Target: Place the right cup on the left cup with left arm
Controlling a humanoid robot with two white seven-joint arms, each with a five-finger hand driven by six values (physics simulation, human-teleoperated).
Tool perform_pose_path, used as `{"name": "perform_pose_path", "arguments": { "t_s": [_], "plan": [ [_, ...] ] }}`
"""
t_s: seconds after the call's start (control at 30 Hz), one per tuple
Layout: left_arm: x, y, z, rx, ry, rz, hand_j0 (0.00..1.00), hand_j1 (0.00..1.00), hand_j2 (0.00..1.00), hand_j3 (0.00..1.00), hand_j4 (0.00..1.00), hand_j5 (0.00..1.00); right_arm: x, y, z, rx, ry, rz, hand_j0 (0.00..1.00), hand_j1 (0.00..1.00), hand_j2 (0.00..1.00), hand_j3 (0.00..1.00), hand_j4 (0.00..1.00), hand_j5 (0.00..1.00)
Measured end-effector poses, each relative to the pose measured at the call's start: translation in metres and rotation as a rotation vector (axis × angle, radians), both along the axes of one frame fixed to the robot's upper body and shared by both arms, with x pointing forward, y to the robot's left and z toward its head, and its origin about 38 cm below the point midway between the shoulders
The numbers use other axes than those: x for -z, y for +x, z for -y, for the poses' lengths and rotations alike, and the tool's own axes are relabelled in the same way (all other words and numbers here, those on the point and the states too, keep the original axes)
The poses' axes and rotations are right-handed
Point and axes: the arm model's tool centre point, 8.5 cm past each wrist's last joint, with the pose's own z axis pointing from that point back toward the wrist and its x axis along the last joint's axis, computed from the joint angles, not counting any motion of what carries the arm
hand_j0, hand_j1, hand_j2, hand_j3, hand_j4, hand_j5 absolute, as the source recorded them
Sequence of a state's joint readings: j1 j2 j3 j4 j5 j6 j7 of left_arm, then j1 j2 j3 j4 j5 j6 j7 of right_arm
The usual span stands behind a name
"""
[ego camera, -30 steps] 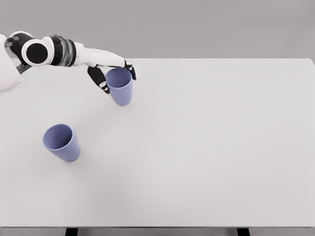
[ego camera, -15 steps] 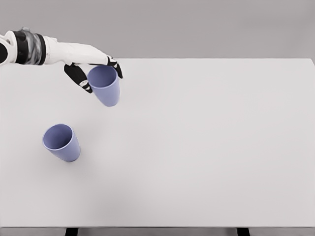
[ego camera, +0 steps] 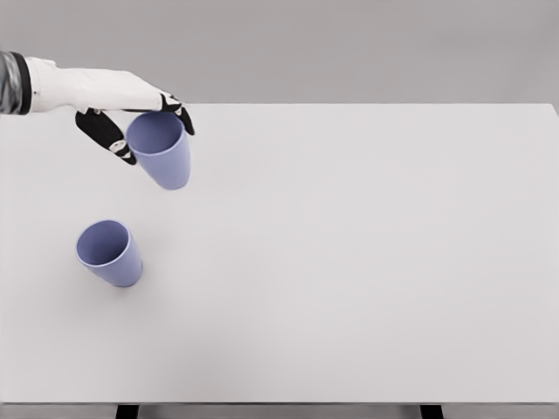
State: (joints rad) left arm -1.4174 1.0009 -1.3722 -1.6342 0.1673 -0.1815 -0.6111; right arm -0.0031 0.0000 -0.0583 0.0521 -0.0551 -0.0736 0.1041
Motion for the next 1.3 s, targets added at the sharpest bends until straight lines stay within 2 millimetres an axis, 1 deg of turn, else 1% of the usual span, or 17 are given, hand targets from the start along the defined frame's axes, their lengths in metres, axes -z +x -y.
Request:
{"name": "perform_pose_path", "arguments": {
  "t_s": [0.07,0.33,0.57,0.73,0.93,1.13,1.3],
  "plan": [
    [-0.002,-0.003,-0.002,0.000,-0.001,0.002,0.71,0.71,0.71,0.71,0.71,0.71,0.000,0.000,0.000,0.000,0.000,0.000,1.00,1.00,1.00,1.00,1.00,1.00],
    [-0.014,-0.020,-0.022,-0.021,-0.013,0.017,0.71,0.71,0.71,0.71,0.71,0.71,0.000,0.000,0.000,0.000,0.000,0.000,1.00,1.00,1.00,1.00,1.00,1.00],
    [-0.019,-0.030,-0.040,-0.050,-0.027,0.016,0.71,0.71,0.71,0.71,0.71,0.71,0.000,0.000,0.000,0.000,0.000,0.000,1.00,1.00,1.00,1.00,1.00,1.00],
    [-0.021,-0.039,-0.047,-0.034,-0.031,0.019,0.71,0.71,0.71,0.71,0.71,0.71,0.000,0.000,0.000,0.000,0.000,0.000,1.00,1.00,1.00,1.00,1.00,1.00],
    [-0.027,-0.048,-0.049,0.024,-0.046,0.036,0.71,0.71,0.71,0.71,0.71,0.71,0.000,0.000,0.000,0.000,0.000,0.000,1.00,1.00,1.00,1.00,1.00,1.00],
    [-0.029,-0.052,-0.057,0.015,-0.077,0.021,0.71,0.71,0.71,0.71,0.71,0.71,0.000,0.000,0.000,-0.001,0.000,0.000,1.00,1.00,1.00,1.00,1.00,1.00],
    [-0.031,-0.057,-0.069,-0.016,-0.102,0.006,0.71,0.71,0.71,0.71,0.71,0.71,0.000,0.000,0.000,0.000,0.000,0.000,1.00,1.00,1.00,1.00,1.00,1.00]
  ]
}}
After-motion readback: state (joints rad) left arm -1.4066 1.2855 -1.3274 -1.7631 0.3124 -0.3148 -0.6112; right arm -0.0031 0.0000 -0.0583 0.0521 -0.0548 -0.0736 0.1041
